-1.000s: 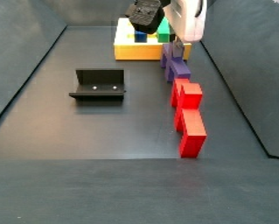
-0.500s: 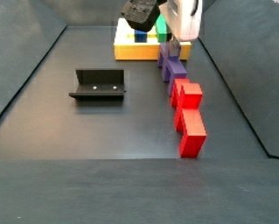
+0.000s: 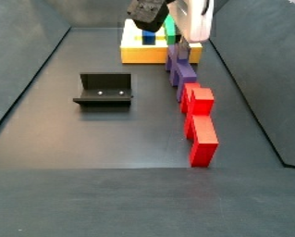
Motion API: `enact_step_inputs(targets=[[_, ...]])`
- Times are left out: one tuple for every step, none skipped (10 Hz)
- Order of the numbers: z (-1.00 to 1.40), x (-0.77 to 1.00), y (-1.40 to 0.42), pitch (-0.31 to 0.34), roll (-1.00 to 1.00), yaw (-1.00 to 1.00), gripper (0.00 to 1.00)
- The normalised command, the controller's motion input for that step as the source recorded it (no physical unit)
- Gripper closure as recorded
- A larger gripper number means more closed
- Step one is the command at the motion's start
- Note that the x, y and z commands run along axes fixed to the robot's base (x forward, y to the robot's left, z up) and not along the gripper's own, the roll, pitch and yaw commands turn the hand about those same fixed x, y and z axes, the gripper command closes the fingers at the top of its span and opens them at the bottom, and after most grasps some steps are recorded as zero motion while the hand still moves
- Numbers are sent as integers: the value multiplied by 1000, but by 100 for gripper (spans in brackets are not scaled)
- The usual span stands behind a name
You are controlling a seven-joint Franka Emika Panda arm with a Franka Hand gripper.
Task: Pick up the purple object. Move up. Move to above the board. Insert the purple object.
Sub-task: Pick up the purple object, then move up, then move to above the board.
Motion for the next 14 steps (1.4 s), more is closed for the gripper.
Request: enact_step_inputs(targets=[[0,0,0,0,0,0,100],[0,0,0,0,0,0,100],[0,0,0,0,0,0,100],[833,0,0,0,0,0,100],[790,-66,40,27,1,21,100],[578,-86,33,19,4,20,100],[197,-17,15,-12,8,11,100],[1400,0,0,0,0,0,100],[1400,-40,-3,39,0,-2,100],[1400,-58,0,27,4,1,100],[1400,21,4,21,11,2,100],[777,57,2,78,8,3,100],[336,43,5,97,10,4,100],[202,46,4,75,9,2,100]])
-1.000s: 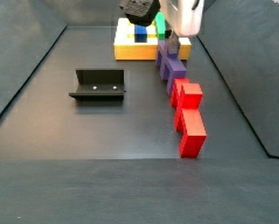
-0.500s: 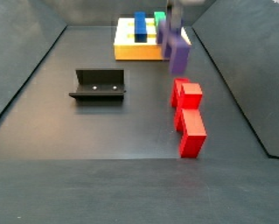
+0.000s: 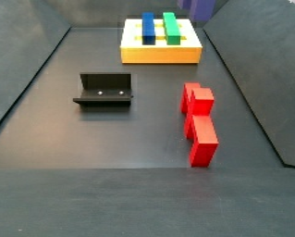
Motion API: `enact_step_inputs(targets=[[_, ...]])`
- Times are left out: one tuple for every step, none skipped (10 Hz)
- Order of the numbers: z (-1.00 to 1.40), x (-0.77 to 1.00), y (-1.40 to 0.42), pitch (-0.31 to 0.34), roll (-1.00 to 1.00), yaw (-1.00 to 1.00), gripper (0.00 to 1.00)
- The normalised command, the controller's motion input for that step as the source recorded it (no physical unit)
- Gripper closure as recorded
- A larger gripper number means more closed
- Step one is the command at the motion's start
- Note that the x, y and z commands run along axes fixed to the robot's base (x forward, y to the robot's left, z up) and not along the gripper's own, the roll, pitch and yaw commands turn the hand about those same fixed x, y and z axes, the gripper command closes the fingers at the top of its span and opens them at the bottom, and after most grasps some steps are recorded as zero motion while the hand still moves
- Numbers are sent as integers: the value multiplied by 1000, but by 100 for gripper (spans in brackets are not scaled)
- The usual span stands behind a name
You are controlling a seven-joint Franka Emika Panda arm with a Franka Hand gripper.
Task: Pick up the purple object. Move up. Move to above the board. Insert the purple object.
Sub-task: Move to above the board.
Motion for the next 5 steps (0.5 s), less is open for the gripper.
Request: enact_step_inputs(targets=[[287,317,-1400,30,35,1000,100],[268,311,-1400,33,40,1000,100],[265,341,-1400,46,45,1000,100],[271,384,-1400,61,39,1000,100],[270,393,-1400,69,42,1000,100]])
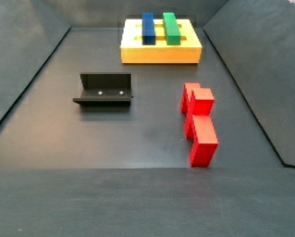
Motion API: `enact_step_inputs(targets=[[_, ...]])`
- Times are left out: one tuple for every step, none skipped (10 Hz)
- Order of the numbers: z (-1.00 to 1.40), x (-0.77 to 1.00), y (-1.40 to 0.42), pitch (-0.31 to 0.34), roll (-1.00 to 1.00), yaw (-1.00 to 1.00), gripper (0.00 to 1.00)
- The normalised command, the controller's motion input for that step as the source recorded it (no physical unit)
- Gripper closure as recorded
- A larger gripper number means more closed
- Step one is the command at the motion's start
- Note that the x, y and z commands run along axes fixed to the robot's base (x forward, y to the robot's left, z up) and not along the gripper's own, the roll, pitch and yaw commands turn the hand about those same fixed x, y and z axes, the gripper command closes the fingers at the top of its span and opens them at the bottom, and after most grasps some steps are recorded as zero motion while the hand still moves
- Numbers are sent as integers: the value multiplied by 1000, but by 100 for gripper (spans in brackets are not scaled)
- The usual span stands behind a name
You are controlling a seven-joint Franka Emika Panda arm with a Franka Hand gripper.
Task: Pick up the purple object. Move up. Move to above the board. Insert the purple object.
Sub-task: Move to above the board.
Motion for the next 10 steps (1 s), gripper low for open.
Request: enact_step_inputs(targets=[[279,417,-1400,80,49,1000,100],[136,232,-621,94,53,1000,100],[52,121,-194,105,56,1000,100],[45,85,-121,105,51,1000,100],[40,41,-96,111,56,1000,100],[36,48,-66,122,61,1000,100],[34,54,-48,139,69,1000,100],[32,55,-44,150,74,1000,100],[32,61,-38,168,84,1000,100],[27,68,-37,195,98,1000,100]])
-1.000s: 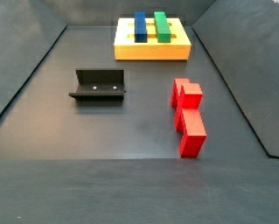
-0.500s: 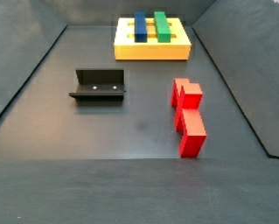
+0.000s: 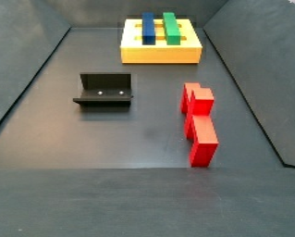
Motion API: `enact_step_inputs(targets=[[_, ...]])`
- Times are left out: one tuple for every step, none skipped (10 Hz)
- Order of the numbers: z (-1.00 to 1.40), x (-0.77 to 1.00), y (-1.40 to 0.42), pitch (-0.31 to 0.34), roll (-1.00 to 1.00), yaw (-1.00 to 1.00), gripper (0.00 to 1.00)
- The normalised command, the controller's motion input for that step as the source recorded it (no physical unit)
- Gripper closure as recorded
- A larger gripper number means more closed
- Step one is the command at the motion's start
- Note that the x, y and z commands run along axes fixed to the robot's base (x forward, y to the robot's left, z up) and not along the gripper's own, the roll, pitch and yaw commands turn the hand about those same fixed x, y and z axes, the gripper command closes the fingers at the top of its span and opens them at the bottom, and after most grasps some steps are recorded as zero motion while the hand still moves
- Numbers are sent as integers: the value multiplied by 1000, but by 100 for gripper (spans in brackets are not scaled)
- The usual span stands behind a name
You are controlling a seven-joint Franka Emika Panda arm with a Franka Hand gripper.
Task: Pick up the purple object. Move up. Move to above the board. Insert the purple object.
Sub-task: Move to above the board, then insert the purple object.
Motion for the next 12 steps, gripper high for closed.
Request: enact_step_inputs(targets=[[21,74,-36,222,115,1000,100],[28,79,-36,277,149,1000,100],[29,89,-38,275,155,809,100],[19,95,-37,233,148,549,100],[19,85,-33,174,136,290,100],[0,0,0,0,0,9,100],[-126,0,-77,-74,-17,0,100],[-591,0,-383,-154,0,0,100],[-854,29,-543,-189,9,23,100],[-943,0,-509,-149,40,31,100],[-971,0,-486,-139,60,14,100],[-966,123,-497,-139,30,31,100]])
